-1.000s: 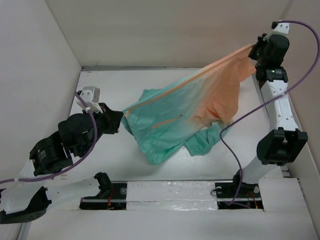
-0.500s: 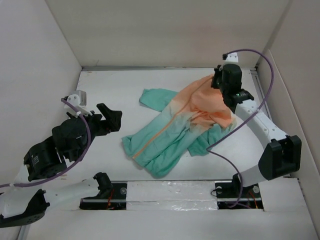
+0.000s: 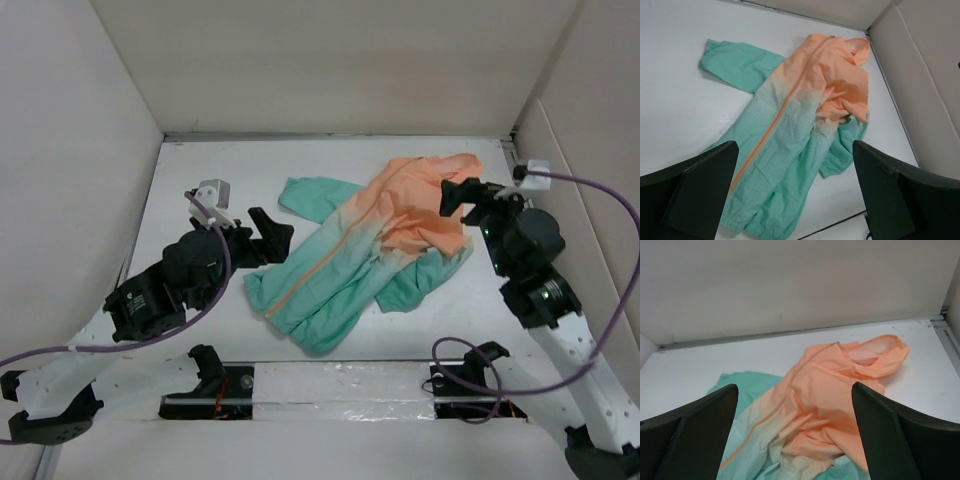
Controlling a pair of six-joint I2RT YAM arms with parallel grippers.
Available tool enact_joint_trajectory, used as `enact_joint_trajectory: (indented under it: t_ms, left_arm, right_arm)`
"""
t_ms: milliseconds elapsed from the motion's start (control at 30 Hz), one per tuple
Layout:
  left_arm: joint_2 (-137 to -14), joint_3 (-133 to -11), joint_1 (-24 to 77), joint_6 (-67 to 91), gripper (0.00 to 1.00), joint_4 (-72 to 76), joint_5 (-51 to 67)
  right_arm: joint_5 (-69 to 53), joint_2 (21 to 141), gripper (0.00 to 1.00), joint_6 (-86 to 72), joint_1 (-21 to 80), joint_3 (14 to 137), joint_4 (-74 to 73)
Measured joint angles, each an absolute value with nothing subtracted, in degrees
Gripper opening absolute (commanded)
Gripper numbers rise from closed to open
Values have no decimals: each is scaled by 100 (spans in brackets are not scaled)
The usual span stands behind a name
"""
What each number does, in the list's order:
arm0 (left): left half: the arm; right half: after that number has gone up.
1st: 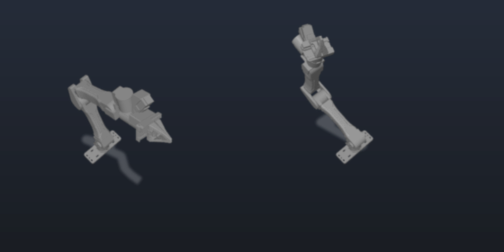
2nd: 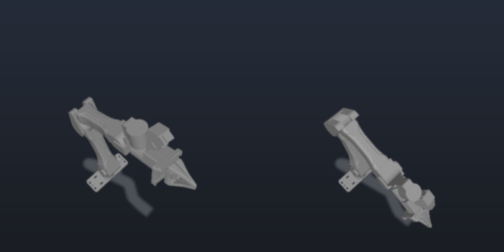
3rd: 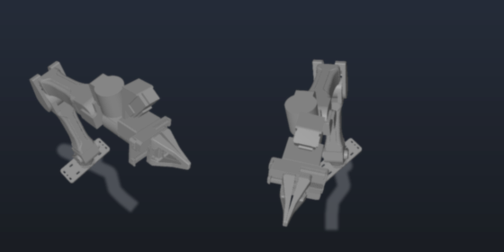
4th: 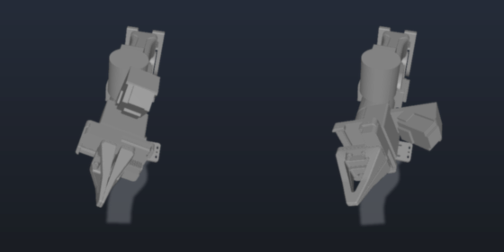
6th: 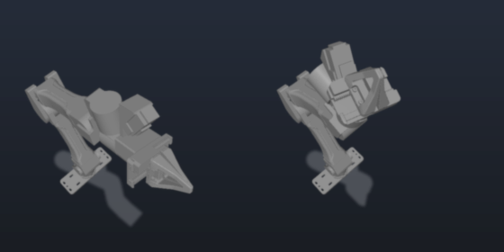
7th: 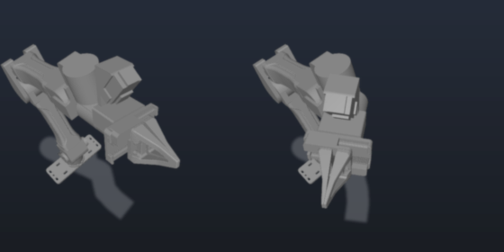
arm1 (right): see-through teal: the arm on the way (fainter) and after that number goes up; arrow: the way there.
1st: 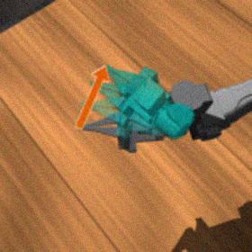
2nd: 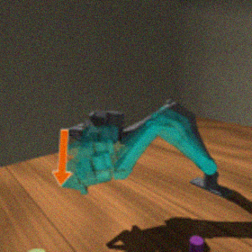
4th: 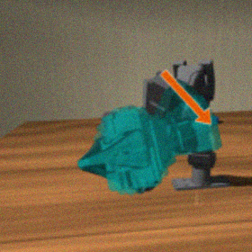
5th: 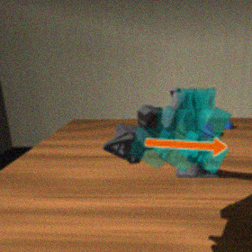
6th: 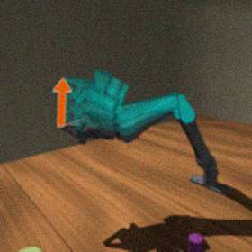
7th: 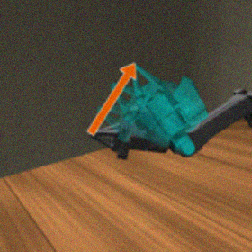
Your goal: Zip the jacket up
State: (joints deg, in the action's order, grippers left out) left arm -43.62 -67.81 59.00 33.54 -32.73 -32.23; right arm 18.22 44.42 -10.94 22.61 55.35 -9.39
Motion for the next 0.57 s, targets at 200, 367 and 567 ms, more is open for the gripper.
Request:
enact_joint_trajectory:
  t_ms: [200, 367, 567]
  left_arm:
    - [-4329, -6425, 5900, 3441, 97, -2812, -3039]
    - [-4191, -6322, 5900, 3514, 97, -2565, -2998]
    - [-3997, -6128, 5900, 3597, 99, -2377, -2963]
  right_arm:
    - [1811, 2899, 100, -1157, 2576, 4694, -1343]
    - [1890, 2320, 100, -1205, 2609, 4410, -1721]
    - [1881, 2421, 100, -1251, 2700, 4410, -1787]
